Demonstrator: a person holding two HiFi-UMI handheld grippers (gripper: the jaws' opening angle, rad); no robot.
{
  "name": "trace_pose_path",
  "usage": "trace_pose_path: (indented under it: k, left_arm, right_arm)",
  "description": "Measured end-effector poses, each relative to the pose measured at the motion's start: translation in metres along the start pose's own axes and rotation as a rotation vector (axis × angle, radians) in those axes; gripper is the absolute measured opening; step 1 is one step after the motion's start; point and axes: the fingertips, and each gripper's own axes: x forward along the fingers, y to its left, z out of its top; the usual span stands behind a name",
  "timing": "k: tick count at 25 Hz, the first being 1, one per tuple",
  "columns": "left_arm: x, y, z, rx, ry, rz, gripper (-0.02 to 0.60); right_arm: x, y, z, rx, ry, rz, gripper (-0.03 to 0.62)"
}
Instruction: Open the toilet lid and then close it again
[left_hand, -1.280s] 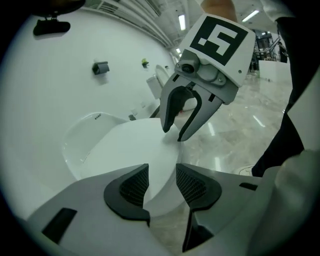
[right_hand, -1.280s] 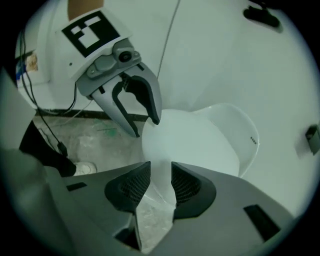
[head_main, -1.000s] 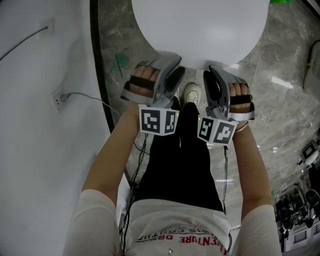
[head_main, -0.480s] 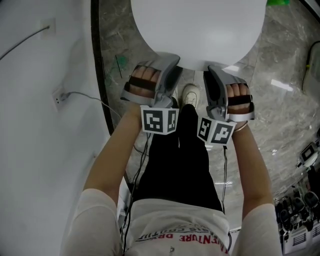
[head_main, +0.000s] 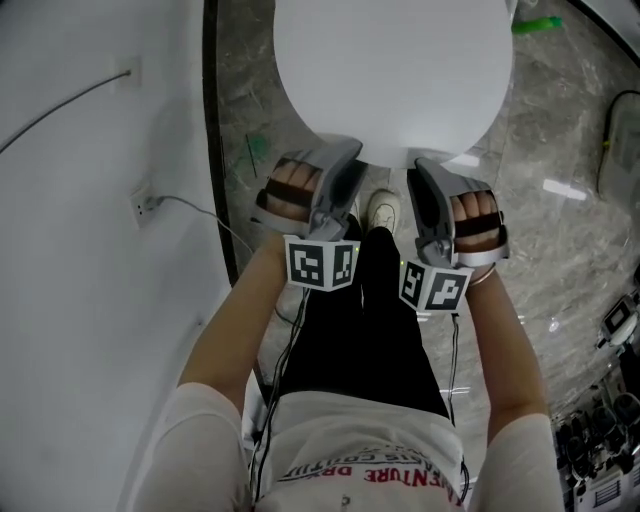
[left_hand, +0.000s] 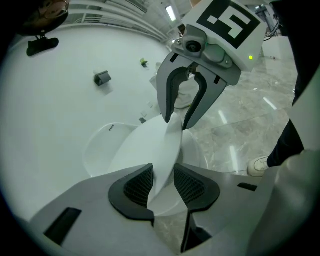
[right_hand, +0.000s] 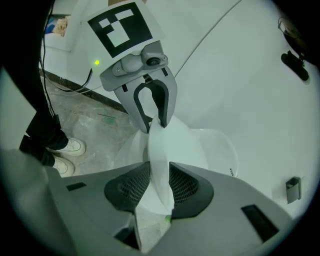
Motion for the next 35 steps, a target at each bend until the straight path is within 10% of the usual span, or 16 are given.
trace_pose_path:
  k: [35]
  left_arm:
    - [-0.069, 0.243, 0.115, 0.115, -0.076, 0.165, 0.051]
  right_arm:
    - [-0.08, -0.256, 0.051, 0.166, 0.006, -0.019, 0.041]
